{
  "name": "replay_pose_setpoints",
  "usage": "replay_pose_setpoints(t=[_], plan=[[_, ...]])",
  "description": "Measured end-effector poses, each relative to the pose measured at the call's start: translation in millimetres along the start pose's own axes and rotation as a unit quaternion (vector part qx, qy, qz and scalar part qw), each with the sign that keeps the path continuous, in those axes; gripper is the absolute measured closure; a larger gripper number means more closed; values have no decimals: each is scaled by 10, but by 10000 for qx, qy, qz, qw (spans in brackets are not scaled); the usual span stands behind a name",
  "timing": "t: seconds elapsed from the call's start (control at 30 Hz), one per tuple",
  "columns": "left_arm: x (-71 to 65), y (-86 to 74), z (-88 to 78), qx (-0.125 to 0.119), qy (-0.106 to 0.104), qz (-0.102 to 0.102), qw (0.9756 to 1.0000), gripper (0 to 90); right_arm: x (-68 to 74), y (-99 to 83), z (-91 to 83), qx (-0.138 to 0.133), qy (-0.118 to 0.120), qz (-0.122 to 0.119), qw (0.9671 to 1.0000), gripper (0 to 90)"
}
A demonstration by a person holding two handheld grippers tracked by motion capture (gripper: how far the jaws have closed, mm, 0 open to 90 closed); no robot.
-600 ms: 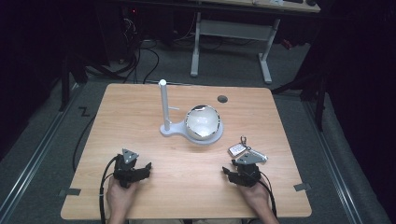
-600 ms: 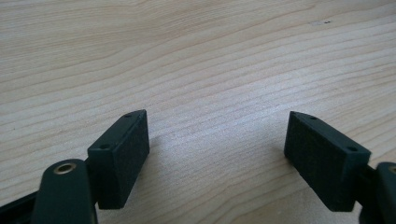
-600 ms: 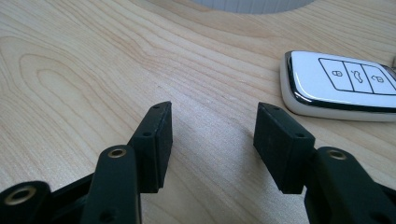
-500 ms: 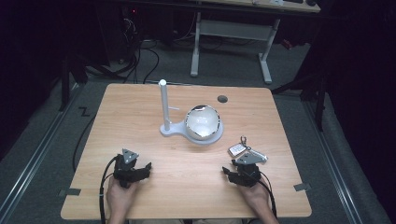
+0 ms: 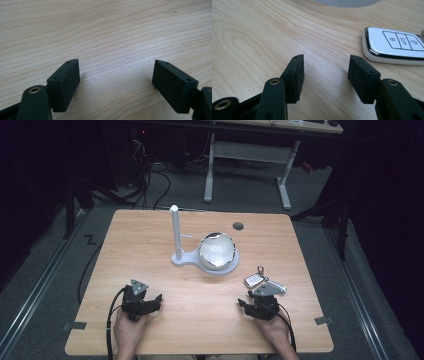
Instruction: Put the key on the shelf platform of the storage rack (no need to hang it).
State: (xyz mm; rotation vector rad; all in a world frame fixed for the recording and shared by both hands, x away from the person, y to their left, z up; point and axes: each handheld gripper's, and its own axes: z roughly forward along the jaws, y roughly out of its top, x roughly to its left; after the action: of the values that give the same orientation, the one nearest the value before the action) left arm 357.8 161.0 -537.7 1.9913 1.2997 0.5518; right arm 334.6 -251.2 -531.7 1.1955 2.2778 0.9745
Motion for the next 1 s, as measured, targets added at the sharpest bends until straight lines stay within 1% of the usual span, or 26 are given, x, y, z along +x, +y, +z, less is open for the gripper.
replay_pose_setpoints(t=[0.3, 0.47, 0.57, 0.67, 0.9, 1.0], plan=[[0, 0, 0, 2, 1, 2, 10000, 224, 6, 0, 0, -4, -26, 18, 10000, 474], [0, 0, 0, 2, 2, 3, 10000, 224, 21, 2, -1, 5, -84, 93, 9999, 482], [-1, 0, 0, 2, 3, 4, 10000, 224, 16, 2, -3, -1, -86, 71, 9999, 493], [-1, 0, 0, 3, 3, 4, 10000, 224, 8, 2, -16, 17, -66, 116, 9999, 497], [-1, 0, 0, 2, 3, 3, 10000, 224, -22, 5, -99, -113, -79, 198, 9997, 508], [-1, 0, 0, 1, 4, 3, 10000, 224, -60, -1, -141, -161, -71, 245, 9995, 512]])
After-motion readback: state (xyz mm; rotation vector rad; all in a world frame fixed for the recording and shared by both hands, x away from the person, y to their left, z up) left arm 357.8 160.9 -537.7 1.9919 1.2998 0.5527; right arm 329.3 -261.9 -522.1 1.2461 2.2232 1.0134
